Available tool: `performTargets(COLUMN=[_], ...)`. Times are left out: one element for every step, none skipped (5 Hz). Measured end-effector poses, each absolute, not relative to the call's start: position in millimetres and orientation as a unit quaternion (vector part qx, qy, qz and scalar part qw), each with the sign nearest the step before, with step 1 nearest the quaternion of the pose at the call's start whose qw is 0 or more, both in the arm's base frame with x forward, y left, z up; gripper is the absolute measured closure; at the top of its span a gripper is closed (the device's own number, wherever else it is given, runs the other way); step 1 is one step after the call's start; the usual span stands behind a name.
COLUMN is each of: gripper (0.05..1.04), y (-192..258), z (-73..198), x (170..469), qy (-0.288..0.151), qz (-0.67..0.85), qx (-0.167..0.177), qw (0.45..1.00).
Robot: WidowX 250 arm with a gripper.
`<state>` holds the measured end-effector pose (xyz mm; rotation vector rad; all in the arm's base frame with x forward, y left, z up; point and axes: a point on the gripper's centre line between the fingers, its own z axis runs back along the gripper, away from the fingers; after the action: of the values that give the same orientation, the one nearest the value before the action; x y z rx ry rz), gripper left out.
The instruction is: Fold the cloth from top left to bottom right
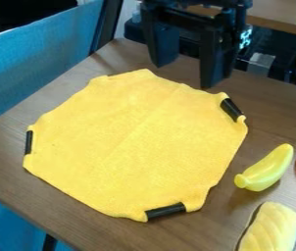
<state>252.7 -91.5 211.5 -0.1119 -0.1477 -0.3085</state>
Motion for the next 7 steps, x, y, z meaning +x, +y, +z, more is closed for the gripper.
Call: performTargets(gripper=[0.084,0.084,0.084,0.084,0.084,0.084,0.084], y=[-92,-72,-54,-26,4,41,77], z=[205,181,161,140,128,127,124], x=[254,274,294,316,332,350,365], qy=[-0.062,-0.063,-0.066,-0.092,-0.110,-0.137,-0.150], qz=[-0.155,-0.163,-0.237,-0.279,-0.309,-0.321,-0.296], qx=[-0.054,-0.045,-0.057,-0.072,-0.049,0.025,0.096], qw=[0.984,0.984,0.968,0.953,0.943,0.937,0.938])
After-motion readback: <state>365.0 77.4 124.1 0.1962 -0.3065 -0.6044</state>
